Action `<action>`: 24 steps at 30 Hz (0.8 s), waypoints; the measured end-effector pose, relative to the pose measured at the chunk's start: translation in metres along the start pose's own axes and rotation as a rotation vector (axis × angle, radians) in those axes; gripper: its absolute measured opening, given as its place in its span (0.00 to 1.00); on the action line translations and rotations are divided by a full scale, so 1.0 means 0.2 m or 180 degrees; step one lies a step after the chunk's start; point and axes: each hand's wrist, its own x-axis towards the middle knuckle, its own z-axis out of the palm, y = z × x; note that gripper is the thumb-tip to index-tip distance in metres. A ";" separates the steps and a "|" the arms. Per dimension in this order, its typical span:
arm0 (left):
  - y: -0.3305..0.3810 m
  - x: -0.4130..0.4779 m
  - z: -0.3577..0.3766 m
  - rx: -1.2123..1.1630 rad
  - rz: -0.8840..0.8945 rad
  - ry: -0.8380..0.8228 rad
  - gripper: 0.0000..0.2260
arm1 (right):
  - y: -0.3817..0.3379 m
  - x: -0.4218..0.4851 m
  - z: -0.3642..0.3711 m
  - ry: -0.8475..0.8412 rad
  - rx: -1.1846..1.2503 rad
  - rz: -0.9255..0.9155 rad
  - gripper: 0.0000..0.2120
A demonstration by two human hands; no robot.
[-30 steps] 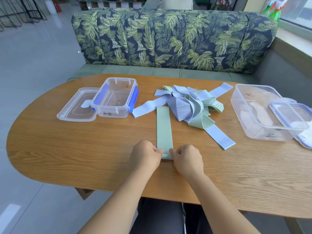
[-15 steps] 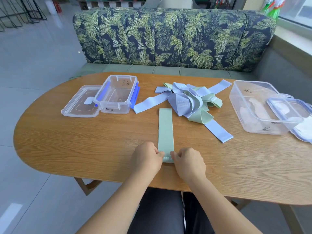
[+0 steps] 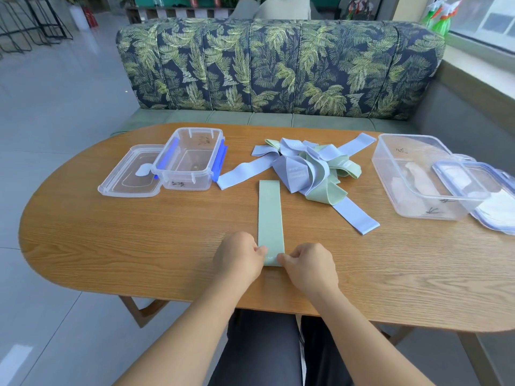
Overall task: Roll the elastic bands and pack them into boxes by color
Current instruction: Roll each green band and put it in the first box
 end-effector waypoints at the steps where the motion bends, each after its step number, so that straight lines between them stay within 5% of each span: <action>1: -0.02 0.00 0.01 -0.0113 0.0010 0.0000 0.16 | 0.00 0.00 0.00 -0.0008 -0.0029 0.0002 0.11; 9: -0.07 -0.06 0.05 -0.1386 -0.0088 0.0180 0.04 | 0.00 0.03 0.00 -0.0043 -0.0041 0.0060 0.12; 24: -0.04 0.00 0.04 -0.0841 -0.0297 0.0036 0.07 | 0.01 0.03 0.05 0.0104 0.0190 0.0006 0.08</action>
